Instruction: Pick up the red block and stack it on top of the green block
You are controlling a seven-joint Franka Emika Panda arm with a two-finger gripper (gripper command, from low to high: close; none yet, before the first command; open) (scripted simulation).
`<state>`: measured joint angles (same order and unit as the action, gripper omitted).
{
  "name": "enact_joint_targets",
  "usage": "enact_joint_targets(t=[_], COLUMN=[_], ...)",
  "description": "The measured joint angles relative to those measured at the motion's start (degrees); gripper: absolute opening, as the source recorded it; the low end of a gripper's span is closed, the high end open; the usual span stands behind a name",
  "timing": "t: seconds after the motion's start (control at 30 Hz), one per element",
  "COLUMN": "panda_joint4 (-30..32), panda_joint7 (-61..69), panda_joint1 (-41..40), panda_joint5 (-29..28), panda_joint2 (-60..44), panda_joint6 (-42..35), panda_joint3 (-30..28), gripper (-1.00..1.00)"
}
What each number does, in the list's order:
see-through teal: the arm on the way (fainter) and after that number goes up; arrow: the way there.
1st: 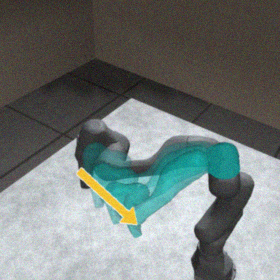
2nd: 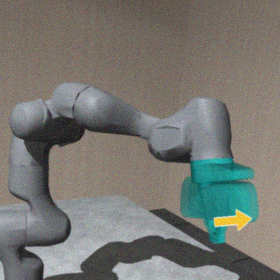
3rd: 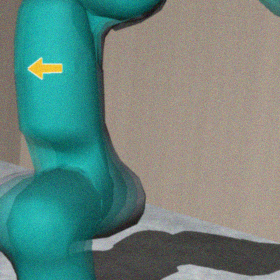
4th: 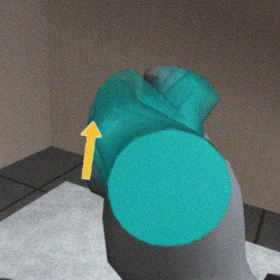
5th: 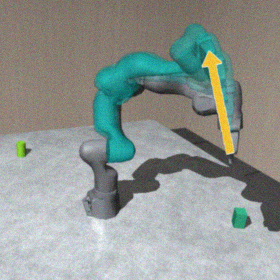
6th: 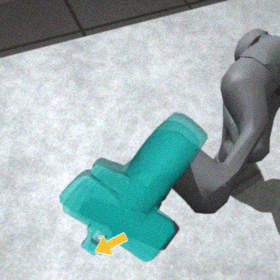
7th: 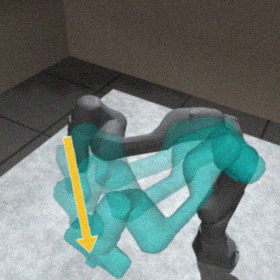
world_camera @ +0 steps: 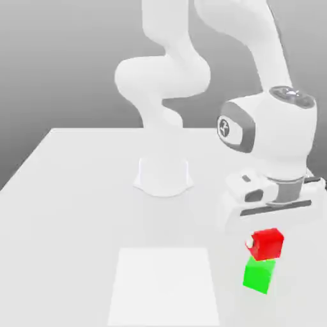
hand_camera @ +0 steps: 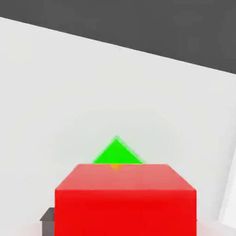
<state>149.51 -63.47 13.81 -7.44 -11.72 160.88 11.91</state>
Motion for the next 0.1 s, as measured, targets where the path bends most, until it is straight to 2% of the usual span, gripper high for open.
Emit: enact_joint_targets(t=[0.1], panda_joint4=[0.0], panda_joint7=[0.0], panda_joint1=[0.0], panda_joint5=[0.0], panda_joint2=[0.0], panda_joint6=[0.0], panda_joint3=[0.0], gripper=[1.0])
